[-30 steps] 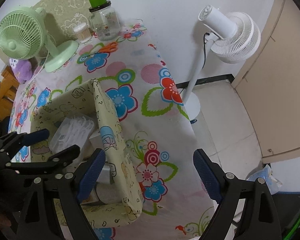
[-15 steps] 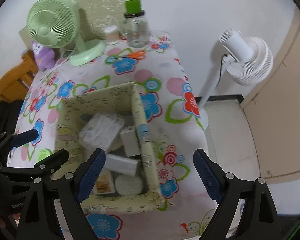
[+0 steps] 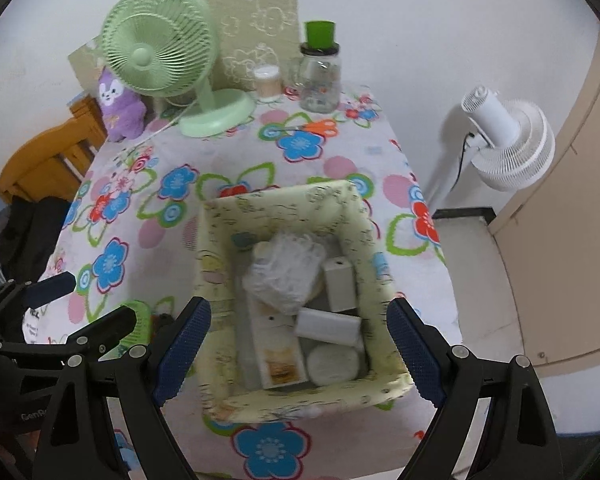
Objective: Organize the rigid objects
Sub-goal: 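Withdraw both tools from the basket toward the green speaker and black key fob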
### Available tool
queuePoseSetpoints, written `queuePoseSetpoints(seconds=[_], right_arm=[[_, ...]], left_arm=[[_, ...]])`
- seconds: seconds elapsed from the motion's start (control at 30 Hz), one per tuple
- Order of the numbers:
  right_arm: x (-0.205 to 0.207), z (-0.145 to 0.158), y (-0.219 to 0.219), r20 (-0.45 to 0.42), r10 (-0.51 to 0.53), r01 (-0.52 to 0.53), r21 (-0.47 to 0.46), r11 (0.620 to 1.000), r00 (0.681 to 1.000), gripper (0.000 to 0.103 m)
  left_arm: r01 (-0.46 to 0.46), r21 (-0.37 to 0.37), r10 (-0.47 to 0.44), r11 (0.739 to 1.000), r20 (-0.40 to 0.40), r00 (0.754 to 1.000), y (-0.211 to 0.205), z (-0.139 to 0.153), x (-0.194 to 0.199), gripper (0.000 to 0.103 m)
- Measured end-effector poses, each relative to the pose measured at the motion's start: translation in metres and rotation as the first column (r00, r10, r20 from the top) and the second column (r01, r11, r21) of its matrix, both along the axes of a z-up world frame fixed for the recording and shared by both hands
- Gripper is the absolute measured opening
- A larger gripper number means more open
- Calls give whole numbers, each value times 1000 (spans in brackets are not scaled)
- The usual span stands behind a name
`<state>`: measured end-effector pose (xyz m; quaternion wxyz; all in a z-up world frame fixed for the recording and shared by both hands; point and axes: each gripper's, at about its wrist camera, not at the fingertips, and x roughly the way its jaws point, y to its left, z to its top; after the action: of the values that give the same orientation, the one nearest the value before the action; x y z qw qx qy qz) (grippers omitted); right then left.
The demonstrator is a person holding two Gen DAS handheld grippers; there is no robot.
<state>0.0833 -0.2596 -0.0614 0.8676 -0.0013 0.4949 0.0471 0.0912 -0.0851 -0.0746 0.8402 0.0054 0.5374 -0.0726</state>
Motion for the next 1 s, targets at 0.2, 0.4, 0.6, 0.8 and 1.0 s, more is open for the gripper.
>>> queuePoseSetpoints(seconds=[0.2, 0.4, 0.6, 0.8, 1.0], right_arm=[[-13, -1, 27, -10, 16, -16, 5, 1000, 1000, 91], [-28, 0, 50, -1, 21, -21, -1, 1000, 1000, 91], [-39, 2, 69, 17, 9, -9, 1, 1000, 1000, 91], [-48, -3, 84, 10, -17, 17, 17, 1000, 1000, 91], [-55, -12, 101, -3, -30, 30, 24, 999, 1000, 91]], left_arm=[[4, 10, -4, 1000, -8, 1000, 24, -2, -13, 88], [11, 10, -11, 1000, -3, 1000, 46, -2, -25, 89], [17, 13, -17, 1000, 2, 1000, 67, -4, -38, 90], [19, 16, -19, 1000, -9, 1000, 87, -13, -47, 91], [30, 20, -29, 999, -41, 999, 103, -30, -52, 91]])
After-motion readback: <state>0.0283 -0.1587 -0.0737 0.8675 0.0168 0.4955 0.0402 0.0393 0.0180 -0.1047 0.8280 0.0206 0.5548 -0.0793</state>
